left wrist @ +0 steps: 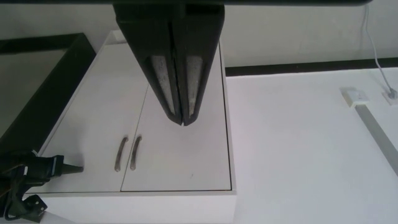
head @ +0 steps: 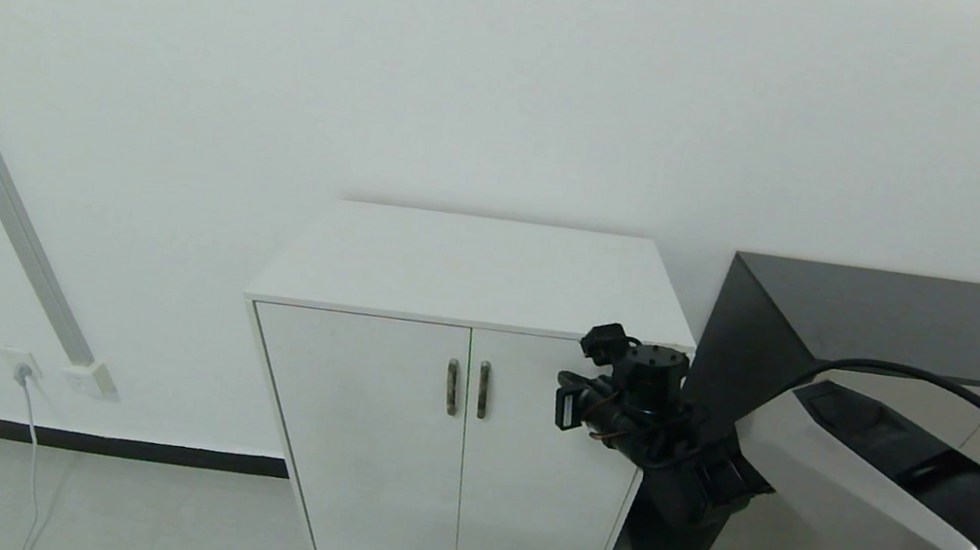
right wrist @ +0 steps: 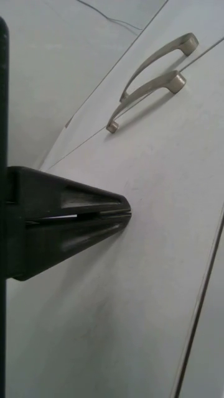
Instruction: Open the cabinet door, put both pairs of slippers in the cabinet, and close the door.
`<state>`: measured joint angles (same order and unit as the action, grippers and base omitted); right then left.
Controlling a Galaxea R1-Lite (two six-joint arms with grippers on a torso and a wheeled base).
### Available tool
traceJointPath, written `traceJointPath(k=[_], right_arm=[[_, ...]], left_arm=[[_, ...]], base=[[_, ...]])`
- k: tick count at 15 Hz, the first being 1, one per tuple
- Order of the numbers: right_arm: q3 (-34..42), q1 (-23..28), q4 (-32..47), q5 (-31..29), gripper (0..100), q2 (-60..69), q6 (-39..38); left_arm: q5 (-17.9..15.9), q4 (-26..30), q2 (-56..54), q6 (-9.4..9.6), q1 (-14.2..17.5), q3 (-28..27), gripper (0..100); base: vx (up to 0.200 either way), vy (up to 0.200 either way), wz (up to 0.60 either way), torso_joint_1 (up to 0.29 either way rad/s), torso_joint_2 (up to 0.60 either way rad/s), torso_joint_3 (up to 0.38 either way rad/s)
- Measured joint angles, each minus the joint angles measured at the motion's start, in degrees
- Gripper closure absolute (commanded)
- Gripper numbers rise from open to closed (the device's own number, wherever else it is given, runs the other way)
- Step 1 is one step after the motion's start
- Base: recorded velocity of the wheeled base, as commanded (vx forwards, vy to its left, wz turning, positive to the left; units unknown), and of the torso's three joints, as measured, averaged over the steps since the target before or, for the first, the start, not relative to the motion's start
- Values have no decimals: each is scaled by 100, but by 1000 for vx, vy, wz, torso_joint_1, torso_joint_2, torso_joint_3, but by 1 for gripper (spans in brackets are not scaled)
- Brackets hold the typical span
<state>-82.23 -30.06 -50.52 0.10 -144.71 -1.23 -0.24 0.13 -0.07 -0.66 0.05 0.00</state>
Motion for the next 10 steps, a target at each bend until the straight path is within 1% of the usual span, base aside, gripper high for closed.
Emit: traceJointPath(k=[3, 5, 6, 10], right_arm=[[124, 5, -52, -2, 100, 41, 1], [583, -12, -263, -2, 100, 224, 0], [880, -34, -458, -2, 100, 345, 1], [2492, -80, -1167, -96, 100, 1128, -2]], left_arm=[[9, 0, 0, 0, 2, 0, 100], [84, -2, 0, -18, 2, 0, 100], [98, -2, 0, -27, -2, 0, 100], [95, -4, 0, -23, 2, 0, 100]], base=[[0, 0, 0, 0, 0, 0], [0, 0, 0, 0, 0, 0], [0, 0, 0, 0, 0, 0], [0, 0, 0, 0, 0, 0]])
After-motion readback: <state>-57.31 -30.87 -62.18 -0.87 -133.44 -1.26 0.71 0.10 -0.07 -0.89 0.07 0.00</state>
